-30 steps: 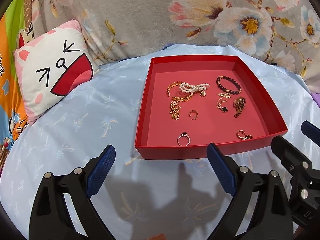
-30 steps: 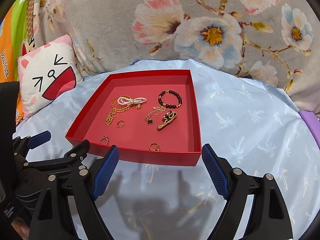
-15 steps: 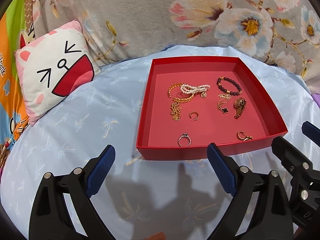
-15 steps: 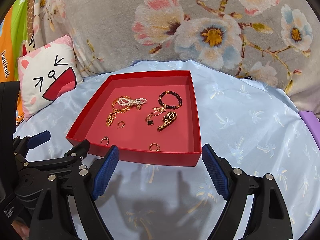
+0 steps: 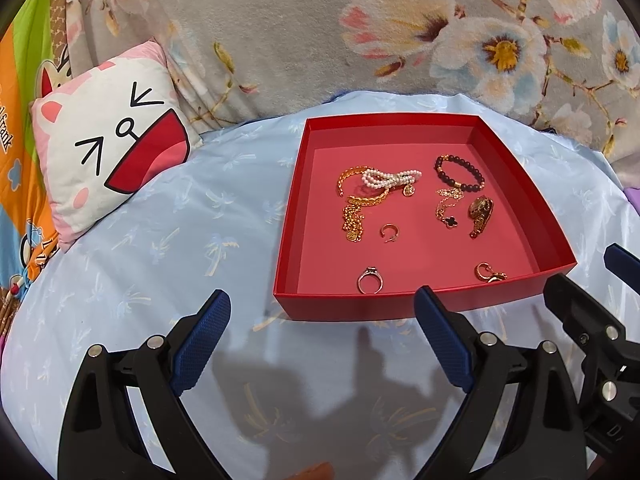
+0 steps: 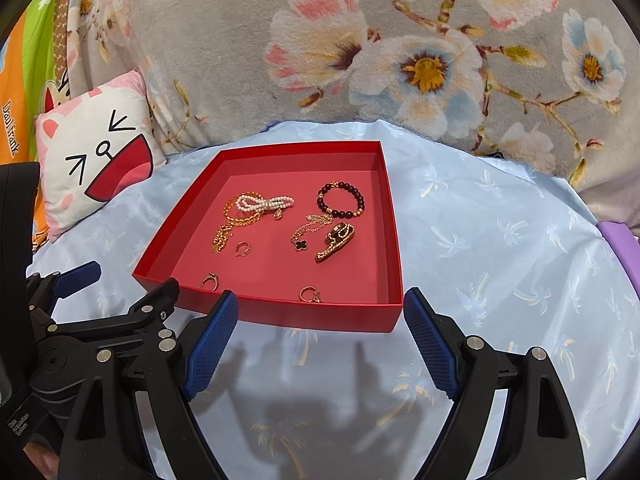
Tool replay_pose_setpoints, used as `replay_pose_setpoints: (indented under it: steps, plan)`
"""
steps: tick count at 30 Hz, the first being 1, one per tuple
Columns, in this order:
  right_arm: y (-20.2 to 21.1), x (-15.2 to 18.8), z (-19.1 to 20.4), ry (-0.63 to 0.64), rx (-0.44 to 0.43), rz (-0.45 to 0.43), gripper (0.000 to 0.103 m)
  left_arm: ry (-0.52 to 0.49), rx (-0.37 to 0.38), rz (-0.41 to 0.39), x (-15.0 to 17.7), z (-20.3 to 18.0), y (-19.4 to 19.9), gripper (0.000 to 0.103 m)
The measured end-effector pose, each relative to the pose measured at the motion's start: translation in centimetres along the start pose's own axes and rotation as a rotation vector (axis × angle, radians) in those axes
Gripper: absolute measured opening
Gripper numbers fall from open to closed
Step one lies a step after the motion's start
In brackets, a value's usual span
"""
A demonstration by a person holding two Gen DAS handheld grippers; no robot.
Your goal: Organize jewelry
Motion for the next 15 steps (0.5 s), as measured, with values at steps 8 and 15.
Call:
replay_pose_setpoints:
  steps: [8,15]
  plan:
    - [0.10,-0.14,0.04,0.001,0.002,-0.005,0.082,-0.006,-0.002,-0.012,-0.20,-0.21,0.24,0.091]
    - [0.07,-0.05,0.02,0.001,0.002,-0.004,0.082,-0.007,-0.006,-0.014,-0.21,-0.22,0.28,0.091]
Point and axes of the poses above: each gripper's, at about its wrist camera, not at the fingertips, and y roughly against the way its jaws point, z to its left, x to its underside, the point moved 10 cm from there along -y, roughly the way its jaws point, and after that the axes turned 6 degrees about -z, right-handed, at the moved point
